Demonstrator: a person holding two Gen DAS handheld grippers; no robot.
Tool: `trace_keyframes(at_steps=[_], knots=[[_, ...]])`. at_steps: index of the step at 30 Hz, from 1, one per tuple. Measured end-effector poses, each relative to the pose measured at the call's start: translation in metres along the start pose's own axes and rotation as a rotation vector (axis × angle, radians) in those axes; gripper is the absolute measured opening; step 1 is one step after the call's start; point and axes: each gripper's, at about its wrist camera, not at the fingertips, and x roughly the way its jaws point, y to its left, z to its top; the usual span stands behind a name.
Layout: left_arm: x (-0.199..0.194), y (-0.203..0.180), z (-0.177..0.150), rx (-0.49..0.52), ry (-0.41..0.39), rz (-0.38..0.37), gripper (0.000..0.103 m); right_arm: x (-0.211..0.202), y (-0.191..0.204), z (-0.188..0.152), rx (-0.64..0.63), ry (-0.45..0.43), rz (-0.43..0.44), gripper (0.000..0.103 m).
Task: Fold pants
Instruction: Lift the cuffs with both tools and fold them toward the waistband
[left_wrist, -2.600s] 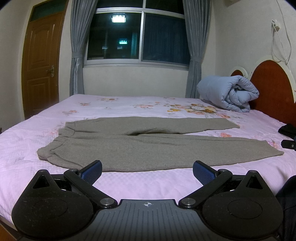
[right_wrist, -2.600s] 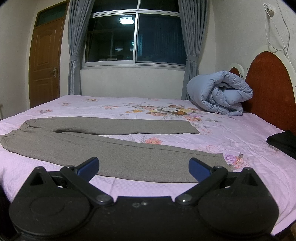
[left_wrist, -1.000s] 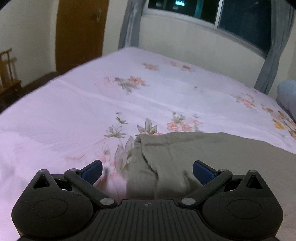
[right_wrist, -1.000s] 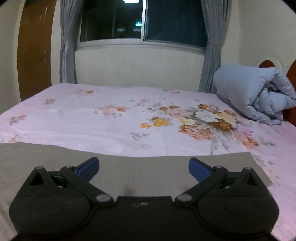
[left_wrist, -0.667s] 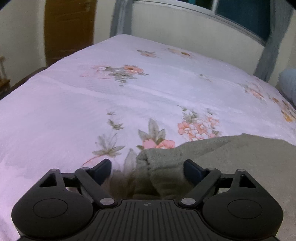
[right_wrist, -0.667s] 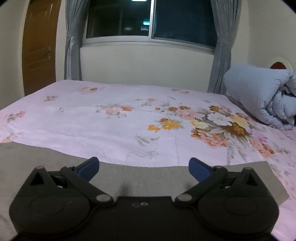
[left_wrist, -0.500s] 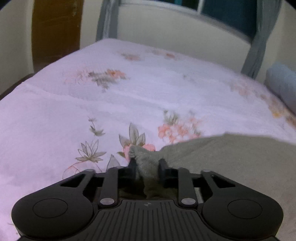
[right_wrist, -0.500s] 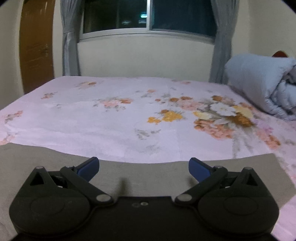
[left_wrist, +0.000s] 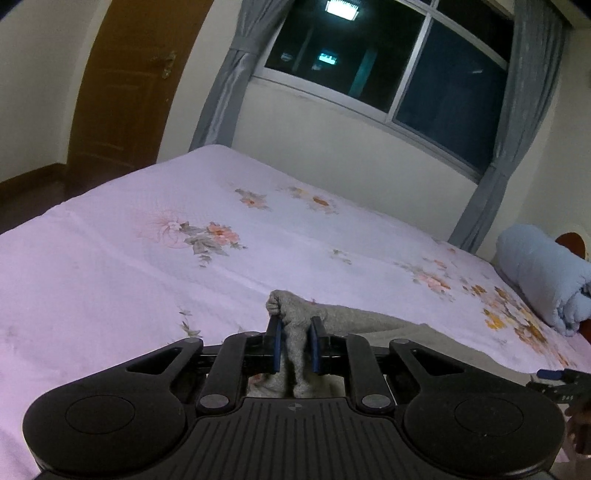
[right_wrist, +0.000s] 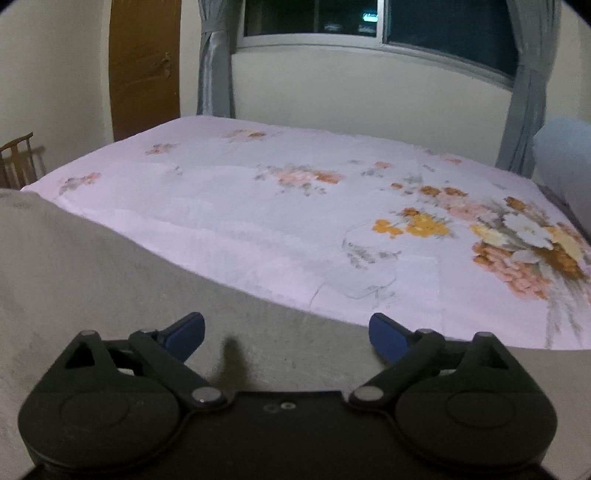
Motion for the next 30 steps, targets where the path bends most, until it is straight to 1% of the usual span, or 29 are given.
trace_keyframes(at_steps=[4, 6, 10, 11, 13, 14, 15, 16, 17, 21, 24, 27, 30], knots=[[-0.002, -0.005, -0.002, -0.004, 0.003, 0.017, 0.015, 0.010, 0.000, 0.003, -0.056, 0.017, 0.043, 0.079], [-0.004, -0.006, -0.001, 0.000, 0.004, 0.019, 0.015, 0.017, 0.000, 0.009, -0.134, 0.032, 0.082, 0.079], [-0.009, -0.007, 0.005, 0.003, 0.002, 0.017, 0.015, 0.034, -0.006, 0.018, -0.215, 0.088, 0.171, 0.075], [-0.011, -0.008, 0.006, 0.005, 0.000, 0.014, 0.015, 0.037, -0.009, 0.019, -0.215, 0.099, 0.203, 0.068], [-0.011, -0.010, 0.010, 0.012, 0.002, 0.012, 0.015, 0.040, -0.013, 0.019, -0.221, 0.111, 0.252, 0.061], [-0.012, -0.012, 0.011, 0.013, 0.003, 0.011, 0.015, 0.041, -0.015, 0.019, -0.223, 0.121, 0.280, 0.045], [-0.012, -0.013, 0.012, 0.015, 0.004, 0.013, 0.015, 0.040, -0.016, 0.019, -0.225, 0.130, 0.295, 0.019], [-0.011, -0.014, 0.013, 0.018, 0.008, 0.017, 0.015, 0.038, -0.017, 0.018, -0.230, 0.125, 0.299, 0.005], [-0.011, -0.015, 0.013, 0.019, 0.011, 0.020, 0.015, 0.034, -0.018, 0.017, -0.232, 0.115, 0.306, 0.000], [-0.012, -0.009, 0.010, 0.004, 0.012, 0.008, 0.015, 0.006, -0.017, 0.016, -0.250, 0.076, 0.315, 0.000], [-0.023, -0.004, 0.007, -0.012, -0.002, -0.017, 0.015, -0.028, -0.013, 0.018, -0.274, 0.045, 0.312, 0.000], [-0.049, 0.007, 0.000, -0.040, -0.032, -0.078, 0.015, -0.073, -0.004, 0.019, -0.321, 0.016, 0.303, 0.000], [-0.084, 0.021, -0.019, -0.060, -0.051, -0.131, 0.015, -0.131, 0.016, 0.009, -0.383, -0.004, 0.293, 0.000]])
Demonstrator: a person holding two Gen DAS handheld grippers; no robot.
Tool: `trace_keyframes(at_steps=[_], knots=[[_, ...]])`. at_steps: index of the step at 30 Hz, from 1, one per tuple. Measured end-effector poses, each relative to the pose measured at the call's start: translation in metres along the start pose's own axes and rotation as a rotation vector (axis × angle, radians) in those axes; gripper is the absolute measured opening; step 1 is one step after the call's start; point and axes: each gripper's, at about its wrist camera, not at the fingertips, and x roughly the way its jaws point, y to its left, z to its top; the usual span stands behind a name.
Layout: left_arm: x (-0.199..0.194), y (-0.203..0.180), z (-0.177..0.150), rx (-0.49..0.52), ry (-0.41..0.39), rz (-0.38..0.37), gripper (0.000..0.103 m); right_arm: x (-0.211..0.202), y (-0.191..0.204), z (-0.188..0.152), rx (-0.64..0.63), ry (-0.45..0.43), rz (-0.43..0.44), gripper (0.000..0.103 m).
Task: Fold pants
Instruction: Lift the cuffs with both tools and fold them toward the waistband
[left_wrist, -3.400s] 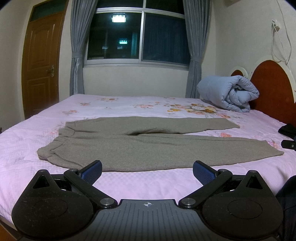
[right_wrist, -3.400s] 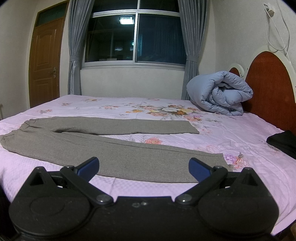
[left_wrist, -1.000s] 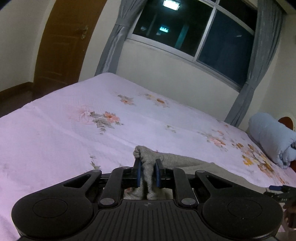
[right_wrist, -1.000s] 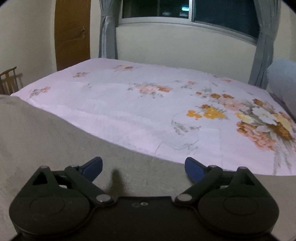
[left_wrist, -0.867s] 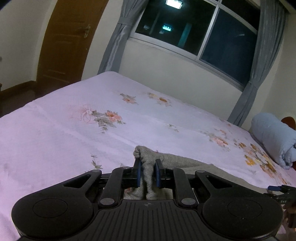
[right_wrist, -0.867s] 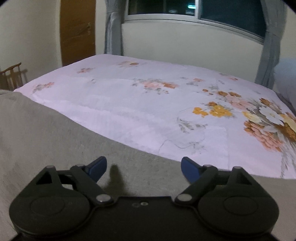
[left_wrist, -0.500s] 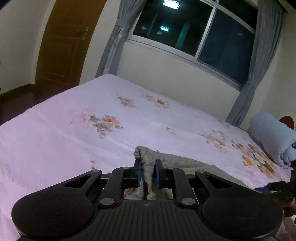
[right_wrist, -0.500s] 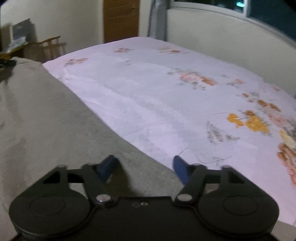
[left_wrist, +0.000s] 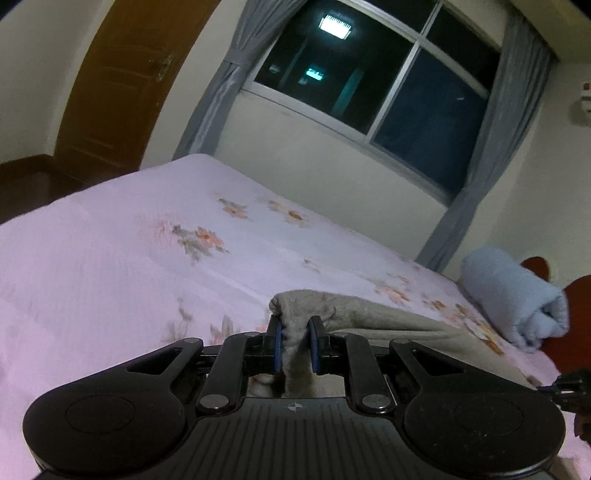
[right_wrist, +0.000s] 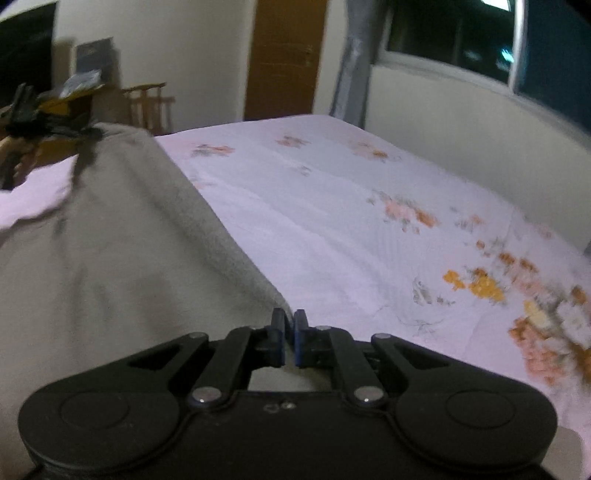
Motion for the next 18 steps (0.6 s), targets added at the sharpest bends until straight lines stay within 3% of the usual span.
trace_keyframes(at_steps=[5, 6, 7, 8, 9, 10, 12, 16, 17, 18], knots=[[-0.058, 0.015, -0.037, -0.043, -0.006, -0.084, 0.015, -0.067, 0.076, -0.025, 0.001, 0.018, 0.013, 0.000], [-0.068, 0.017, -0.047, -0.046, 0.014, -0.076, 0.021, -0.074, 0.090, -0.037, -0.003, 0.029, 0.011, 0.000], [-0.076, 0.019, -0.056, -0.040, 0.037, -0.034, 0.038, -0.077, 0.102, -0.048, 0.003, 0.044, 0.011, 0.000], [-0.088, 0.023, -0.069, -0.048, 0.061, 0.053, 0.053, -0.076, 0.114, -0.063, 0.028, 0.069, 0.019, 0.000], [-0.098, 0.028, -0.081, -0.071, 0.075, 0.145, 0.085, -0.071, 0.124, -0.077, 0.048, 0.092, 0.014, 0.000], [-0.109, 0.031, -0.092, -0.089, 0.093, 0.227, 0.091, -0.063, 0.132, -0.092, 0.066, 0.114, -0.002, 0.000], [-0.131, 0.033, -0.107, -0.115, 0.099, 0.278, 0.091, -0.052, 0.141, -0.113, 0.106, 0.152, -0.032, 0.003], [-0.154, 0.014, -0.120, -0.165, 0.103, 0.272, 0.089, -0.073, 0.142, -0.116, 0.250, 0.027, -0.090, 0.009], [-0.157, 0.007, -0.122, -0.182, 0.094, 0.251, 0.086, -0.081, 0.142, -0.117, 0.295, 0.005, -0.101, 0.011], [-0.156, 0.000, -0.123, -0.198, 0.091, 0.233, 0.076, -0.086, 0.139, -0.117, 0.338, -0.016, -0.113, 0.011]])
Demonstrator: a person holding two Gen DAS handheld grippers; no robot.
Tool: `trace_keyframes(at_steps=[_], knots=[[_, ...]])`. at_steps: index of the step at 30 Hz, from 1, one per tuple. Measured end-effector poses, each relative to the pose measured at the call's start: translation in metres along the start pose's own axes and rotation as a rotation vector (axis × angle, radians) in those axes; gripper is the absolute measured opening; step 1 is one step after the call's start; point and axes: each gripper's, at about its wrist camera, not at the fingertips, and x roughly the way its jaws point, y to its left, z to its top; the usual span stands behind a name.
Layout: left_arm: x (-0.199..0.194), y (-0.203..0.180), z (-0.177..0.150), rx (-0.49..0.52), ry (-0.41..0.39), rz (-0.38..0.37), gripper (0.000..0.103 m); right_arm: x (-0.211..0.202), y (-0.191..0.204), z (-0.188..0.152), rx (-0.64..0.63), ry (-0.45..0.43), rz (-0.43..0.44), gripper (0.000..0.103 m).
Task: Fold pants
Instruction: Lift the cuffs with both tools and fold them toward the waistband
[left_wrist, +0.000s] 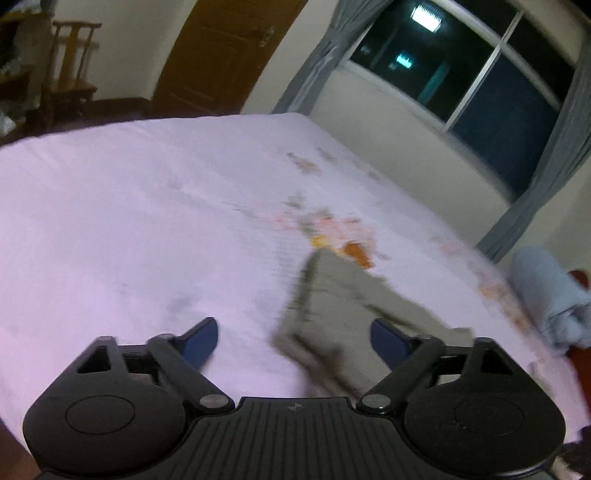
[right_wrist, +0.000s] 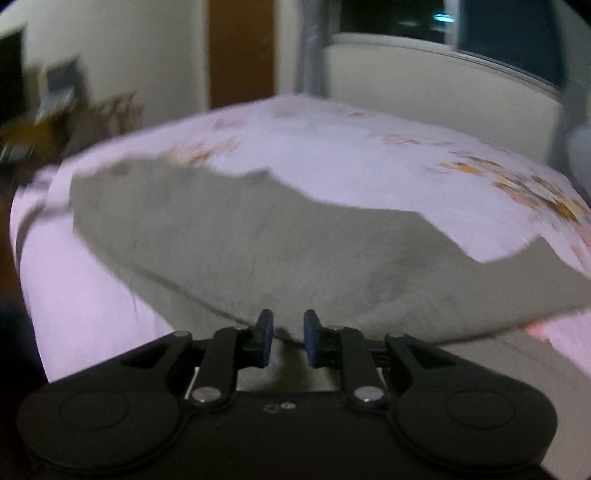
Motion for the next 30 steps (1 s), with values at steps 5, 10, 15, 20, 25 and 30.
trace_keyframes(at_steps=[5, 10, 15, 20, 25, 30], knots=[[0.020, -0.029, -0.014, -0.030, 0.071, -0.023, 0.061, -0.021, -0.024, -0.005, 0.228, -0.080, -0.076, 0.022], [0.042, -0.037, -0.018, -0.064, 0.116, -0.036, 0.039, -0.033, -0.044, -0.026, 0.446, -0.113, -0.082, 0.037], [0.054, -0.025, -0.011, -0.120, 0.140, -0.042, 0.020, -0.015, -0.054, -0.036, 0.623, -0.088, -0.038, 0.051], [0.050, -0.023, -0.013, -0.093, 0.147, -0.060, 0.020, 0.003, -0.050, -0.042, 0.719, -0.060, -0.040, 0.048], [0.057, -0.023, -0.013, -0.080, 0.146, -0.049, 0.020, 0.015, -0.043, -0.041, 0.766, -0.029, -0.034, 0.000], [0.044, -0.023, 0.005, -0.096, 0.084, -0.140, 0.016, -0.013, -0.030, -0.029, 0.680, -0.106, -0.024, 0.000]])
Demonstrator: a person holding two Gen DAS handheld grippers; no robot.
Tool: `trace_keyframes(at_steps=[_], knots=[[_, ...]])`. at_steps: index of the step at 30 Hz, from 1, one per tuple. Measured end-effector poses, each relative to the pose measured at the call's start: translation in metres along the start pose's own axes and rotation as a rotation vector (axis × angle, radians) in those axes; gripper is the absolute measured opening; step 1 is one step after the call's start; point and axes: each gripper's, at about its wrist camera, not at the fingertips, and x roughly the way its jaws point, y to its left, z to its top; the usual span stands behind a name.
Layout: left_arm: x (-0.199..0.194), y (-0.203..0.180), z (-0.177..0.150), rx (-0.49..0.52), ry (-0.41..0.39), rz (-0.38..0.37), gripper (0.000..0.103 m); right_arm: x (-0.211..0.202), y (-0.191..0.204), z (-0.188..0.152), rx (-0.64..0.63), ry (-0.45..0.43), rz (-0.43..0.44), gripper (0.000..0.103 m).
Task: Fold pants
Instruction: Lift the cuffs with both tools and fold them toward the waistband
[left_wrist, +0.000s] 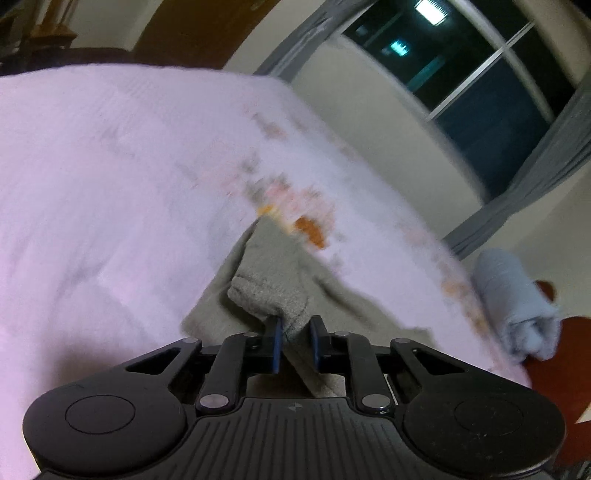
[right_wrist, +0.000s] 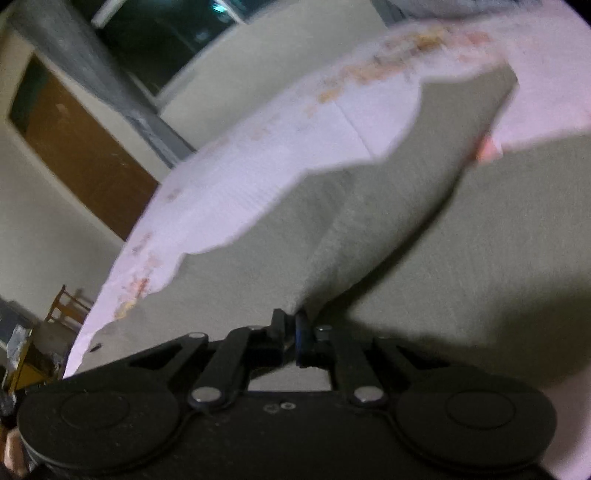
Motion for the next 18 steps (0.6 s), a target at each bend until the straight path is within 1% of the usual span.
trace_keyframes(at_steps=[2, 4, 6, 8, 9, 10, 12, 14, 15, 16, 18], knots=[[-0.008, -0.002, 0.009, 0.011, -0.024, -0.026, 0.016, -0.017, 0.011, 0.001, -0.044, -0.023, 0.022, 0.000], [-0.008, 0.003, 0.014, 0.003, -0.002, -0.042, 0.015, -0.029, 0.020, -0.004, -0.081, -0.023, 0.027, 0.000], [0.000, 0.011, 0.010, 0.013, 0.059, -0.009, 0.015, -0.029, 0.019, -0.014, -0.084, 0.004, 0.011, 0.000], [0.011, 0.022, -0.002, 0.031, 0.122, 0.047, 0.016, -0.018, 0.006, -0.027, -0.045, 0.045, -0.016, 0.000], [0.012, 0.027, -0.007, 0.019, 0.131, 0.047, 0.016, -0.011, -0.001, -0.033, -0.015, 0.064, -0.028, 0.000], [0.010, 0.032, -0.011, -0.005, 0.119, 0.032, 0.016, -0.006, -0.007, -0.038, 0.011, 0.075, -0.037, 0.000], [0.005, 0.032, -0.012, -0.019, 0.100, 0.023, 0.016, -0.005, -0.012, -0.044, 0.046, 0.059, -0.033, 0.000], [-0.001, 0.024, -0.009, 0.021, 0.073, 0.017, 0.016, -0.012, -0.007, -0.041, 0.035, 0.029, -0.022, 0.000], [-0.002, 0.020, -0.007, 0.042, 0.071, 0.022, 0.016, -0.014, -0.004, -0.039, 0.024, 0.017, -0.014, 0.000], [-0.001, 0.019, -0.007, 0.055, 0.079, 0.036, 0.016, -0.015, -0.001, -0.035, 0.011, 0.015, -0.012, 0.000], [0.010, 0.019, -0.011, 0.085, 0.127, 0.084, 0.017, -0.008, -0.004, -0.033, 0.004, 0.046, -0.032, 0.000]])
